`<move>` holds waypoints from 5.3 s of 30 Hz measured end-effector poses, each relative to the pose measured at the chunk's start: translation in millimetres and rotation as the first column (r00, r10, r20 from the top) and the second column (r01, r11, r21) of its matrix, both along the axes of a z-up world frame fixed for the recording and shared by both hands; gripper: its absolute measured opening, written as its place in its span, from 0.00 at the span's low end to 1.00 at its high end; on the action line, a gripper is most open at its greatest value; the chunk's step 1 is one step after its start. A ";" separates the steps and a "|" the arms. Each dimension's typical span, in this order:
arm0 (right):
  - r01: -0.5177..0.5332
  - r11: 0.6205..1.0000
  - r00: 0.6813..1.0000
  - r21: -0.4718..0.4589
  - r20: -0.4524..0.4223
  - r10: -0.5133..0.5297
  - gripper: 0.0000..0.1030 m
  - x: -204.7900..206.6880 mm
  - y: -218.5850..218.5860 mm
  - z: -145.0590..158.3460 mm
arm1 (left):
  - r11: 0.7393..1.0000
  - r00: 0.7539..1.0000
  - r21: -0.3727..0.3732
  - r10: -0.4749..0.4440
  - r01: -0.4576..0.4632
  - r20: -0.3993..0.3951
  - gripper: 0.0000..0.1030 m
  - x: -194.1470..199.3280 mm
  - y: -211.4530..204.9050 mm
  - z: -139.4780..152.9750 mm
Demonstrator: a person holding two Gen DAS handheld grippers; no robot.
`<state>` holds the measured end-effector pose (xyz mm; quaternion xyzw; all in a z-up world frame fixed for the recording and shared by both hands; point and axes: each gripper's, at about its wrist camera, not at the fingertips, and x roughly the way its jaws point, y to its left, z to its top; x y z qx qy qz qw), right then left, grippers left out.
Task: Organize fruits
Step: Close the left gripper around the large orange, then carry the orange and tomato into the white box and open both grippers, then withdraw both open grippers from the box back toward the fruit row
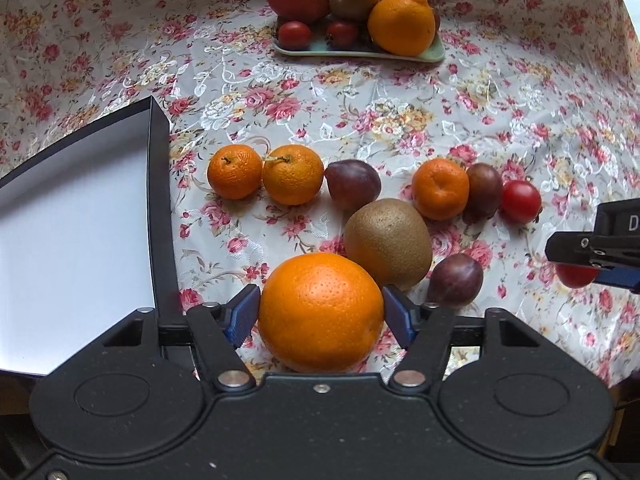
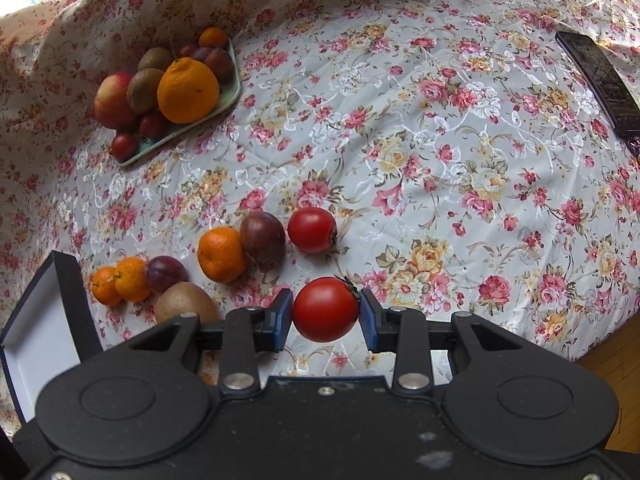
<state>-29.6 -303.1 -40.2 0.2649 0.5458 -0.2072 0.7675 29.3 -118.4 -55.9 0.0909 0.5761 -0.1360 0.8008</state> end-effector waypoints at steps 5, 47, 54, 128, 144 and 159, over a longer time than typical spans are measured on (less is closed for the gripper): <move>0.008 1.000 1.000 0.008 0.024 -0.008 0.35 5.9 4.6 9.0 | 0.999 0.998 -0.022 0.025 -0.023 0.063 0.65 1.3 4.0 18.7; -0.430 0.902 0.899 0.015 0.093 0.427 0.35 89.0 259.8 1.8 | 0.889 0.887 0.038 0.451 -0.456 0.093 0.66 70.4 241.7 38.9; -0.486 0.873 0.869 -0.032 0.090 0.487 0.36 91.8 294.0 -7.0 | 0.871 0.872 0.058 0.482 -0.488 0.090 0.66 69.1 267.1 32.5; -0.480 0.857 0.869 -0.190 0.030 0.494 0.37 79.2 270.5 -8.4 | 0.928 0.928 0.054 0.365 -0.369 0.080 0.57 68.0 220.9 43.5; -0.373 0.910 0.924 -0.182 0.010 0.381 0.37 67.2 194.4 3.4 | 0.969 0.967 0.048 0.238 -0.243 0.093 0.57 64.9 148.6 49.5; -0.258 0.952 0.964 -0.168 -0.116 0.241 0.37 50.1 119.0 -5.2 | 0.994 0.992 0.028 0.101 -0.103 0.078 0.57 52.6 73.0 47.3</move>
